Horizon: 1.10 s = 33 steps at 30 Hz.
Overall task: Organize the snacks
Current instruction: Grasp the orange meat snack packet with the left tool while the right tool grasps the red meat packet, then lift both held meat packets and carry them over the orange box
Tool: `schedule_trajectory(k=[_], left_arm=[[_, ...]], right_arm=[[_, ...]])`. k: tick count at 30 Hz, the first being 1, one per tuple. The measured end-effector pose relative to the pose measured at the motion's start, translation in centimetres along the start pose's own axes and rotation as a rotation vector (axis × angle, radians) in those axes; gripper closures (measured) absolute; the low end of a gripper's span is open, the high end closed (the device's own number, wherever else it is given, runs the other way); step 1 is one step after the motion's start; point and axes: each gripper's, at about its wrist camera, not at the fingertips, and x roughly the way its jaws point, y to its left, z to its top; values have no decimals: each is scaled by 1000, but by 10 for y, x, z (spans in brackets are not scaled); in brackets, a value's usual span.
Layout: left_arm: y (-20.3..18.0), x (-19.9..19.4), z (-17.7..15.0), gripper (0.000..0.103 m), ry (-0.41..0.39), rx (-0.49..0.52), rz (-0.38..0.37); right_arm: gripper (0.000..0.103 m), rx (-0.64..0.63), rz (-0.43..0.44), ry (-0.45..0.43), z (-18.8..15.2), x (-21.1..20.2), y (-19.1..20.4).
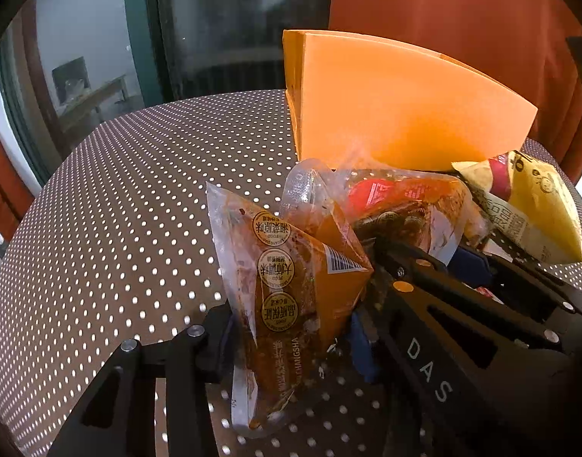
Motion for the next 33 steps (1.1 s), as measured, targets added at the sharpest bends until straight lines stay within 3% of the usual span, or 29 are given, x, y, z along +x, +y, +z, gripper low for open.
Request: schedule_trajectory(k=[22,33], left_arm=[[-41,-87,-33,55,-97,-10,5],[-56,-132,-26,55,-164,-4,-16]], right_arm=[[68,-48,-52,-94,-3,-74,-22],[68,-48,-56,-157,9,-119,-35]])
